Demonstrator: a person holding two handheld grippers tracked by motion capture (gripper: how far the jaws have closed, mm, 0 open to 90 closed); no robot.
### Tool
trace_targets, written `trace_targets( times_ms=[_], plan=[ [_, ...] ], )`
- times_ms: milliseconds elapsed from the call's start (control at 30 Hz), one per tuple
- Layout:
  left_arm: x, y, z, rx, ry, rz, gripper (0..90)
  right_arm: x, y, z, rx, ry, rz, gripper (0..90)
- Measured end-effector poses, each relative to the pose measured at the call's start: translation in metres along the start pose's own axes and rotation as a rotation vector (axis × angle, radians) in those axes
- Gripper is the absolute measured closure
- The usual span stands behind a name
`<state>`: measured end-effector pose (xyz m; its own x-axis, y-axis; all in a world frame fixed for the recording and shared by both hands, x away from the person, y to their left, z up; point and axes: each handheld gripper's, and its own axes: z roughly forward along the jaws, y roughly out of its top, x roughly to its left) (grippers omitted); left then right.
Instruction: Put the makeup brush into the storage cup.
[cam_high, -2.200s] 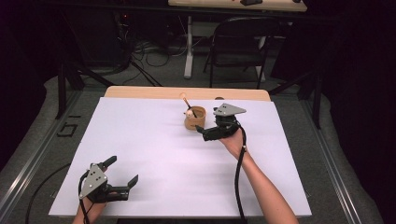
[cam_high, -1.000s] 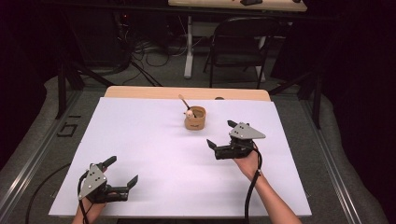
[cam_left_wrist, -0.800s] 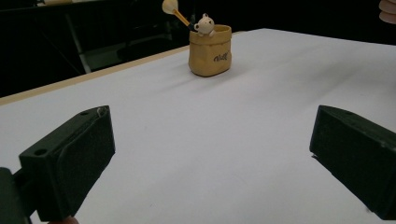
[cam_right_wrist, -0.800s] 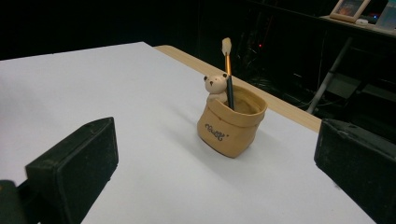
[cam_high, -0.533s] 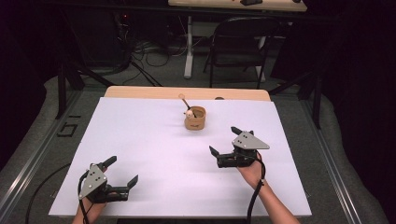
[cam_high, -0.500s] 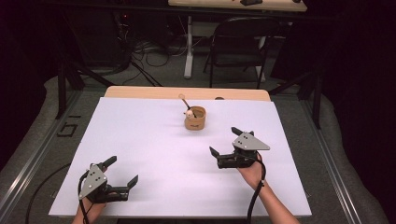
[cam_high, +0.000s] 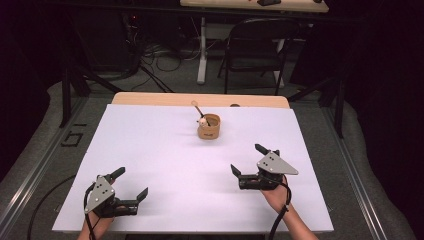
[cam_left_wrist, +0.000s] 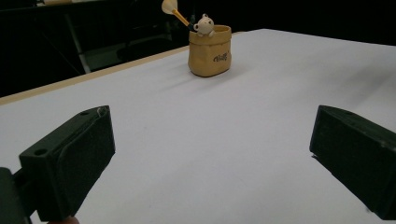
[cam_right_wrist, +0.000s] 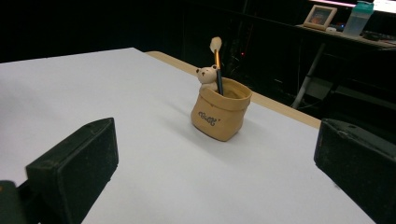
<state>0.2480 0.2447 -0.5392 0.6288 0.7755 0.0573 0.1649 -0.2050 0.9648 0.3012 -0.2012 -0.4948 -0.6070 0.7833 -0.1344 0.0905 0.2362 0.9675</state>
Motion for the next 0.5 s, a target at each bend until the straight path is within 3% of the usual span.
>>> trace_targets(
  times_ms=[500],
  plan=[
    [0.003,-0.001,-0.002,-0.014,0.021,-0.015,0.0,0.003,-0.02,-0.024,-0.017,-0.036,0.007,0.0]
  ],
)
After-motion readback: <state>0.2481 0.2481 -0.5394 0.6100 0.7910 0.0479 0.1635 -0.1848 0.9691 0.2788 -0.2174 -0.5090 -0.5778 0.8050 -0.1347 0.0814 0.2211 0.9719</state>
